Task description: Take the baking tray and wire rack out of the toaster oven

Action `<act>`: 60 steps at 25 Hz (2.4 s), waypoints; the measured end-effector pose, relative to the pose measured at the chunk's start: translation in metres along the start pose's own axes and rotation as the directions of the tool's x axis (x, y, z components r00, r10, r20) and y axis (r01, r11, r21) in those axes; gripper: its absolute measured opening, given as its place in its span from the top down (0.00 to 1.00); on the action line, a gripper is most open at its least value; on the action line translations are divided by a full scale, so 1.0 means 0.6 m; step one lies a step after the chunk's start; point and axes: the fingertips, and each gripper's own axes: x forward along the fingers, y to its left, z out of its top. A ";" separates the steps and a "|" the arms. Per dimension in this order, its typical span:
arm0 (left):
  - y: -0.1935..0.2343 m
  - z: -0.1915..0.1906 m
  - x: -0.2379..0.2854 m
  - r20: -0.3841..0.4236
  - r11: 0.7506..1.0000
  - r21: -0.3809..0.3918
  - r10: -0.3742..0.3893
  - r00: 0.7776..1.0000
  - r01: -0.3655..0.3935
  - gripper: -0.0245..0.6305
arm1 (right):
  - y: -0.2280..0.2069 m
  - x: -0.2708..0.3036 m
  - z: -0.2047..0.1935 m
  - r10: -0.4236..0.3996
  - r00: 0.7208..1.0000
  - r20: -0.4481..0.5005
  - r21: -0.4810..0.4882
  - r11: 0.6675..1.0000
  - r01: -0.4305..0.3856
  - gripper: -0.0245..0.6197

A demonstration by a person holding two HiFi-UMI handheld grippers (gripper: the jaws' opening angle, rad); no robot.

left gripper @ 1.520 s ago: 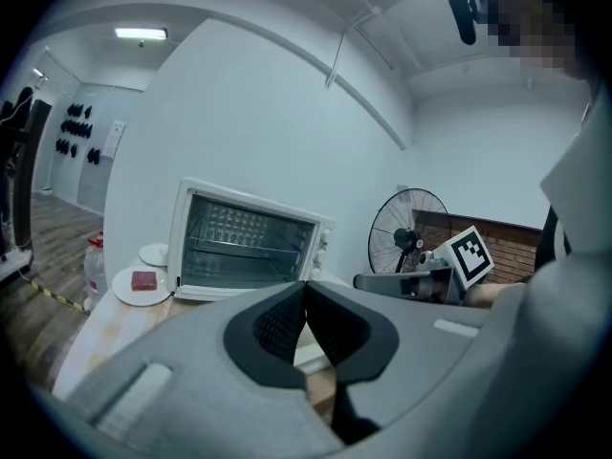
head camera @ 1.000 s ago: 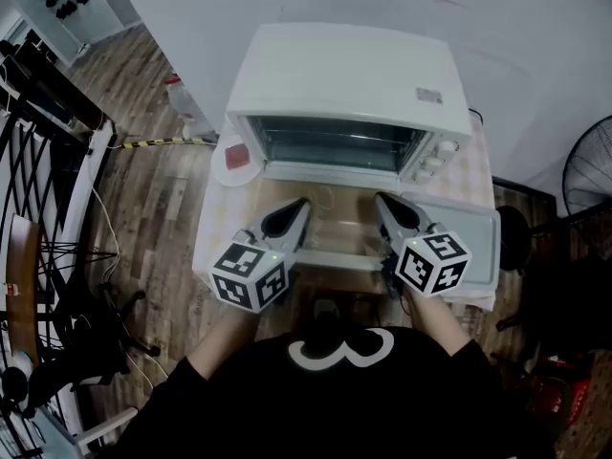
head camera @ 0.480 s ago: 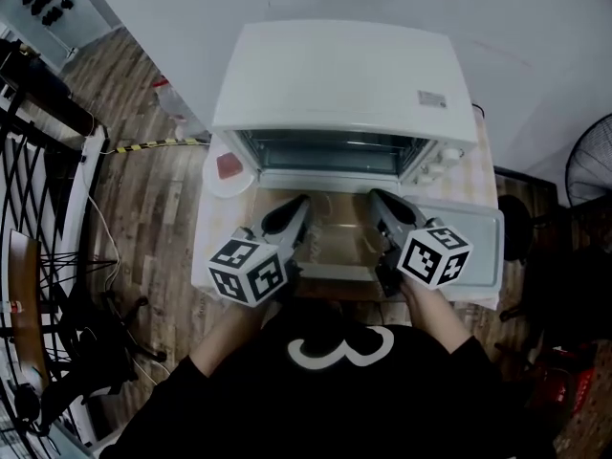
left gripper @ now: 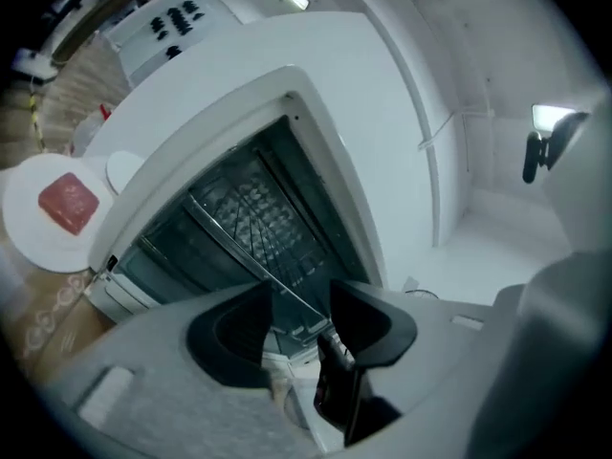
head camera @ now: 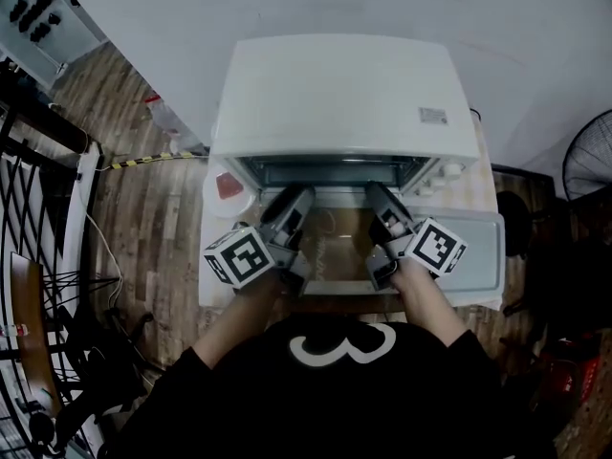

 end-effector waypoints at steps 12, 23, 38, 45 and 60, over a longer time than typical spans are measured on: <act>0.079 0.055 0.035 0.190 0.943 -0.331 0.047 0.981 0.019 0.65 | -0.069 0.032 0.042 -0.093 0.975 0.203 0.267 0.963 0.036 0.70; 0.130 0.054 0.035 0.196 0.925 -0.375 0.143 0.970 -0.060 0.67 | -0.090 0.039 0.053 -0.136 0.953 0.271 0.319 0.947 0.045 0.70; 0.122 0.060 0.038 0.206 0.937 -0.345 0.132 0.970 -0.054 0.90 | -0.064 0.043 0.065 -0.084 0.943 0.322 0.300 0.954 -0.017 0.90; 0.118 0.056 0.036 0.212 0.934 -0.355 0.126 0.969 -0.044 0.91 | -0.063 0.034 0.063 -0.087 0.946 0.313 0.288 0.957 -0.008 0.90; 0.114 0.047 0.015 0.241 0.932 -0.357 0.154 0.958 -0.060 0.91 | -0.060 0.025 0.050 -0.066 0.964 0.256 0.279 0.960 -0.008 0.90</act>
